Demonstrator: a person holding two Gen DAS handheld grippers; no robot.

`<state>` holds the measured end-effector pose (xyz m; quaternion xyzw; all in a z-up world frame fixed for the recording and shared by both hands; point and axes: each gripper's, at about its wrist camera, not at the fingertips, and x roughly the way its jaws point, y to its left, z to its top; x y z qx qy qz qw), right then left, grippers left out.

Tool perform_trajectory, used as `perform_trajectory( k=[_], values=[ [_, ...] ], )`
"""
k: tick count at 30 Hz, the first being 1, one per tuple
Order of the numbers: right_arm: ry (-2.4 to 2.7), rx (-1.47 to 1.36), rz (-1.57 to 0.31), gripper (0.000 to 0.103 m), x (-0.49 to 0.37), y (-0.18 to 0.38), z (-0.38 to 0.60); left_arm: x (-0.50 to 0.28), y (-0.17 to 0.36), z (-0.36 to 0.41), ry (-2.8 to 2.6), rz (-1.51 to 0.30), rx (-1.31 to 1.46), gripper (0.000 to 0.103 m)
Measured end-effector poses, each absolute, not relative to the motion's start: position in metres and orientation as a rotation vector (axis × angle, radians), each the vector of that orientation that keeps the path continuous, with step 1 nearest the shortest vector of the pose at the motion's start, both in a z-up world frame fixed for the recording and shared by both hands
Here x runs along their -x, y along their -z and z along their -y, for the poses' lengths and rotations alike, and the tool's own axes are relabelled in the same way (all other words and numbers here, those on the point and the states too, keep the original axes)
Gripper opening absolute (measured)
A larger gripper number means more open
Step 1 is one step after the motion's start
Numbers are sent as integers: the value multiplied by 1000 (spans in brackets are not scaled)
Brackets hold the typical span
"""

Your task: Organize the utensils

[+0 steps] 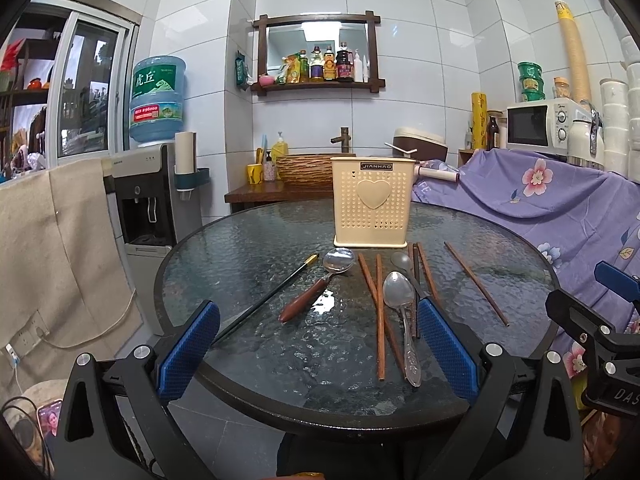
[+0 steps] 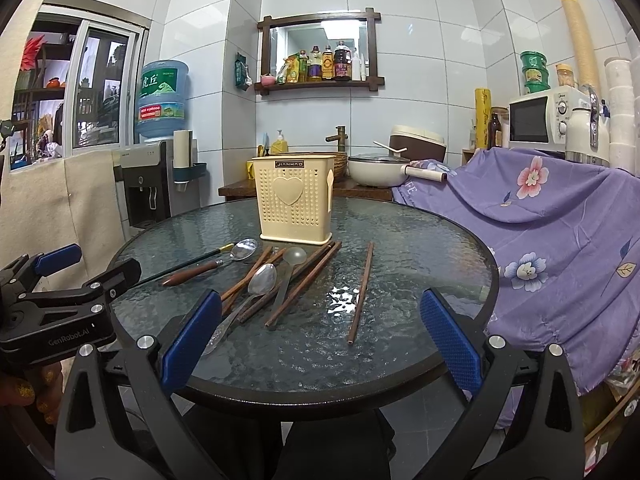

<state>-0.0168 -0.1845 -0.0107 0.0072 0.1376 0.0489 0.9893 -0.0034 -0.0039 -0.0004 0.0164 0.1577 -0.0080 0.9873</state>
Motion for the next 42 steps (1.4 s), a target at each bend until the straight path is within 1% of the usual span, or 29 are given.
perform_trajectory(
  k=[16, 21, 27, 28, 29, 30, 31, 32, 33, 35, 36, 38, 39, 42],
  values=[
    [-101, -8, -284, 98, 14, 11, 182, 1, 0, 4, 26, -328, -38, 97],
    [-75, 2, -335, 98, -2, 13, 188, -23, 3, 2, 42, -414, -103, 97],
    [-91, -2, -465, 98, -53, 15, 203, -75, -1, -18, 73, -503, -104, 97],
    [-94, -5, -480, 98, -62, 15, 205, -85, -4, -20, 92, -518, -98, 95],
    [-98, -8, -501, 97, -74, 14, 207, -97, -6, -21, 110, -532, -99, 91],
    [-104, -12, -513, 95, -82, 14, 209, -107, -8, -22, 122, -545, -104, 88],
    [-109, -11, -535, 91, -98, 13, 211, -120, -9, -23, 131, -559, -113, 83],
    [-103, -1, -555, 89, -110, 13, 211, -128, -8, -24, 134, -570, -119, 79],
    [-100, 14, -582, 84, -126, 13, 211, -140, -7, -24, 139, -593, -128, 77],
    [-110, 28, -627, 79, -153, 15, 210, -167, -3, -27, 157, -659, -133, 62],
    [-109, 28, -657, 77, -166, 17, 211, -178, -1, -30, 166, -692, -123, 59],
    [-123, 8, -716, 70, -190, 22, 214, -198, 5, -39, 201, -754, -85, 49],
    [-124, -4, -739, 66, -199, 24, 214, -206, 7, -43, 210, -782, -67, 47],
    [-110, -31, -819, 59, -237, 35, 219, -222, 11, -48, 216, -831, -70, 46]
  ],
)
